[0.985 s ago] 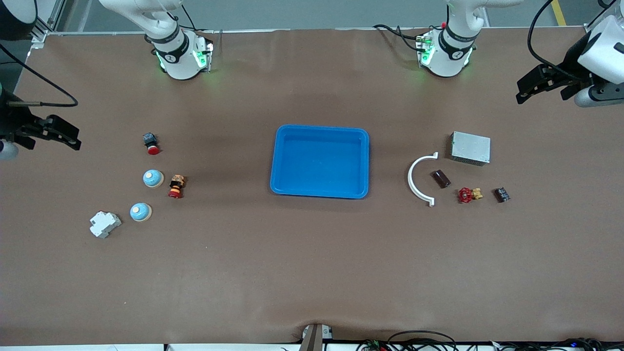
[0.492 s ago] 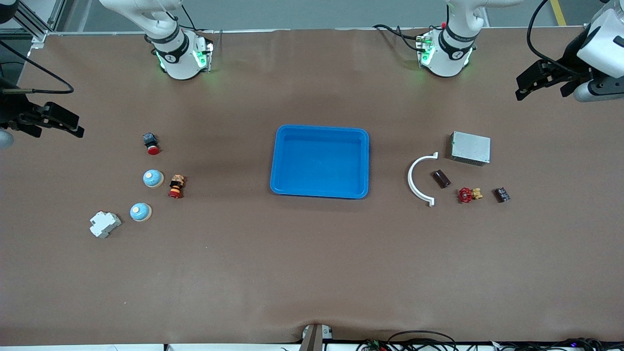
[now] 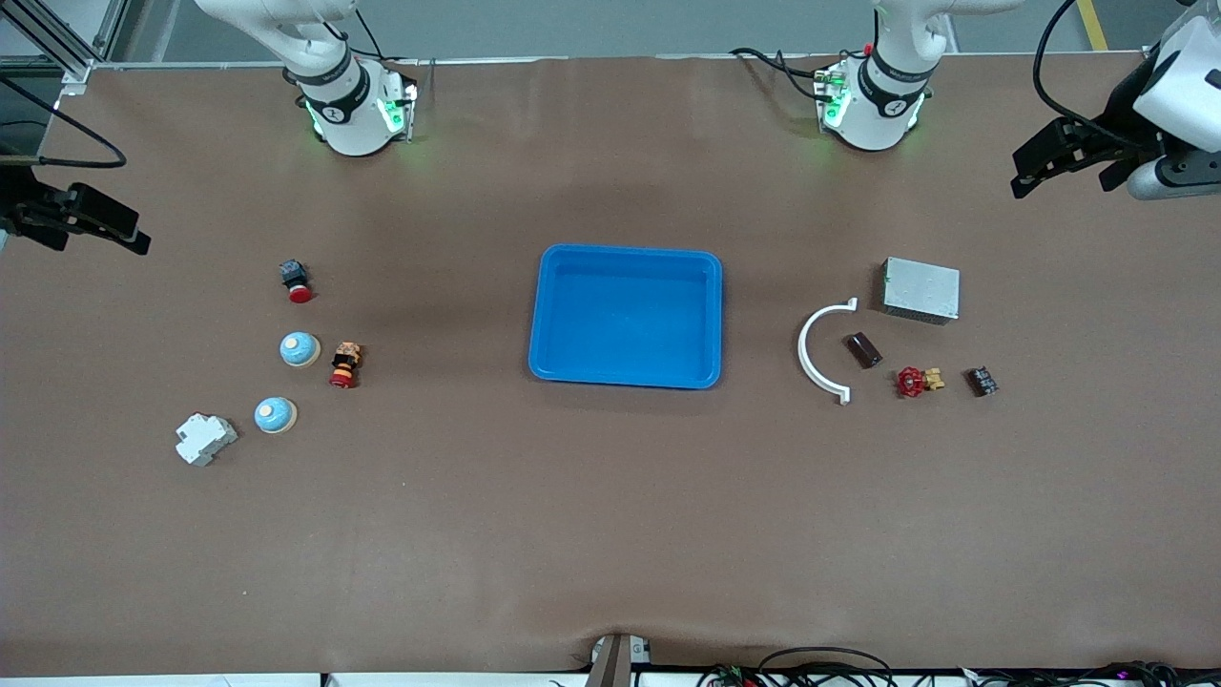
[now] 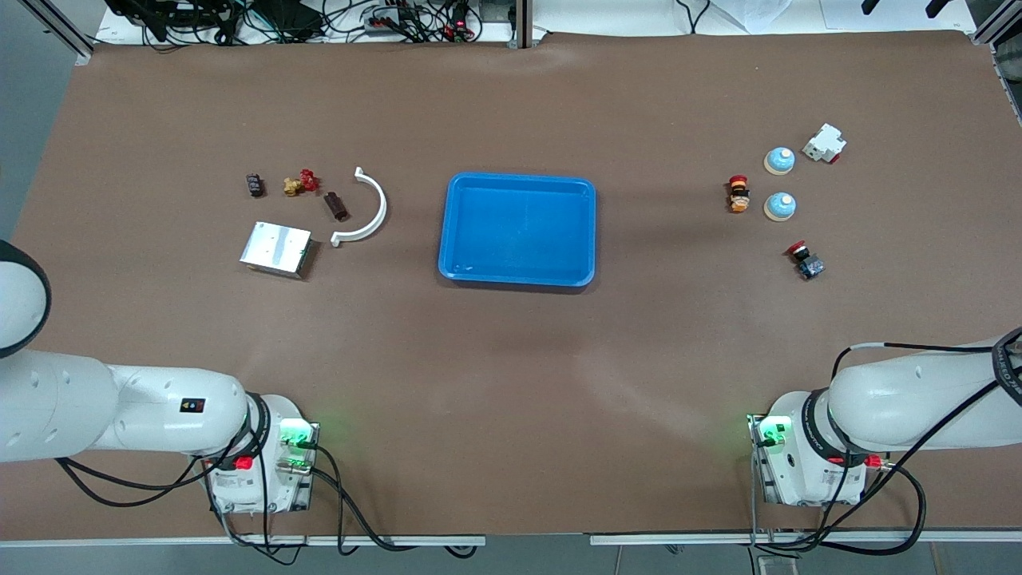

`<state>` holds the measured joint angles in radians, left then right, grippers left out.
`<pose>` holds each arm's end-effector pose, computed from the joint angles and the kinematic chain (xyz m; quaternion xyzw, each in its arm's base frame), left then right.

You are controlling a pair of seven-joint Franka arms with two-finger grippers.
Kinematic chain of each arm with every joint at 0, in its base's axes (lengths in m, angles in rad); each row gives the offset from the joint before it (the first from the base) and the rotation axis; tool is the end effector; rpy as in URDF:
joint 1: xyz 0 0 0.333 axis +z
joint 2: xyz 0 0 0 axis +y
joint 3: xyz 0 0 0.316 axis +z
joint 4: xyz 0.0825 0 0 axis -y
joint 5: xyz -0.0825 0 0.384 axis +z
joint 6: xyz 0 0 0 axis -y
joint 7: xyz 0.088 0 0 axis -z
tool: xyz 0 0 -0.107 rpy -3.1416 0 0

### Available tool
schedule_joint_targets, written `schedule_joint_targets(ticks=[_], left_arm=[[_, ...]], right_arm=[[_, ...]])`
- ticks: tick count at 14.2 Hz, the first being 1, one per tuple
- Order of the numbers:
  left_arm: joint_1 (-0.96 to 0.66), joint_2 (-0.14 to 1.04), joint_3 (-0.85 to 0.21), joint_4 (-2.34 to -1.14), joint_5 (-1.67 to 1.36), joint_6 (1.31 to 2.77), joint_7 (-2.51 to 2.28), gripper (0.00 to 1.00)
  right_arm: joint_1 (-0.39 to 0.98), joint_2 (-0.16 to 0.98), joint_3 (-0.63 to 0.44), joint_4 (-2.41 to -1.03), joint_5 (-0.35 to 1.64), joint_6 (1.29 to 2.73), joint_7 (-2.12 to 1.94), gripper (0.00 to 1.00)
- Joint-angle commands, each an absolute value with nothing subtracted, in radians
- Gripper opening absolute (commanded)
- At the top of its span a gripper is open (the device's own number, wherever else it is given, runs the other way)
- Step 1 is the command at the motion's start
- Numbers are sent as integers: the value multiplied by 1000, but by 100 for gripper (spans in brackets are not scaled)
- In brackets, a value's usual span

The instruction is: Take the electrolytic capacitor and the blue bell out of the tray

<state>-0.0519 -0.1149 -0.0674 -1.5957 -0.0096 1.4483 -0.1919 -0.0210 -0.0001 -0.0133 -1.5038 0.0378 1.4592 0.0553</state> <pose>0.5013 -0.0636 0.6631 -0.9992 -0.0361 0.0163 0.0016 0.5431 -0.0142 0.6463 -0.9986 0.0431 0.0224 0.0186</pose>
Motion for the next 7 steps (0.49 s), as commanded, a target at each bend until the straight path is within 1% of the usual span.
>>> schedule_joint_targets(ticks=[1, 7], left_arm=[[-51, -80, -69, -1543, 11, 1442, -178, 100], [-51, -83, -74, -1546, 12, 1427, -106, 100]], right_arm=[[-35, -18, -8, -1508, 57, 1442, 69, 100], [-35, -26, -6, -1508, 55, 1443, 67, 100]])
